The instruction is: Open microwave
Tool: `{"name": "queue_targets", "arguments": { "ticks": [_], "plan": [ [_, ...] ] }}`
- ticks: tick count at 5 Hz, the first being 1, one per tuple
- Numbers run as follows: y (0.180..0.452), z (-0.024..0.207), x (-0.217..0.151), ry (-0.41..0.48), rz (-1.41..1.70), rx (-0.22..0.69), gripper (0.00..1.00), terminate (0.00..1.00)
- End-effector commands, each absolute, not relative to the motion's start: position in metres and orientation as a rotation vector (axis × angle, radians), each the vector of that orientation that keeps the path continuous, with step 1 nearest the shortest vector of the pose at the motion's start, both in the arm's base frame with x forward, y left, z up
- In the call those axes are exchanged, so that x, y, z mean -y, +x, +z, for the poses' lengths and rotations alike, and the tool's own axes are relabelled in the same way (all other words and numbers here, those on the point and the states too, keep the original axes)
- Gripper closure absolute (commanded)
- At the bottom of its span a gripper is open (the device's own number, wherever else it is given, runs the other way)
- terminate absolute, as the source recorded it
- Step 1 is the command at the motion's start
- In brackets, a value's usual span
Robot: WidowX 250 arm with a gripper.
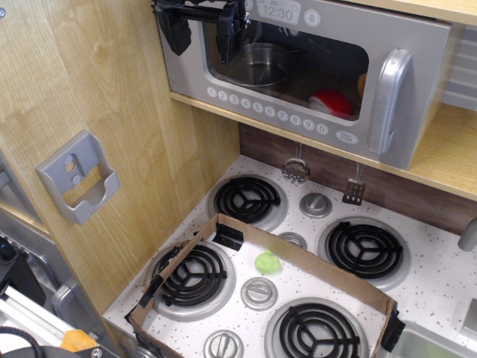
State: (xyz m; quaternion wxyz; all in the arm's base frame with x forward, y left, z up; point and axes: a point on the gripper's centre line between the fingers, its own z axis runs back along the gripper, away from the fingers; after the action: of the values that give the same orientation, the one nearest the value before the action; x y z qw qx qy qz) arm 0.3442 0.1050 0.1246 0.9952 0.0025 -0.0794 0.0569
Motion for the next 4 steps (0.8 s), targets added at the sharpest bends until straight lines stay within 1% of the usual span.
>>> {"name": "queue_targets", "arguments": {
  "ticks": [1,3,4],
  "plan": [
    [0.344,0.125,-0.105,0.005,0.114,0.159,0.00,0.00],
    [0.314,0.110,-0.060,0.023,0.139,0.222,0.00,0.00],
    [0.301,0.096,-0.034,0.011,0.159,0.243,0.00,0.00]
  ]
}}
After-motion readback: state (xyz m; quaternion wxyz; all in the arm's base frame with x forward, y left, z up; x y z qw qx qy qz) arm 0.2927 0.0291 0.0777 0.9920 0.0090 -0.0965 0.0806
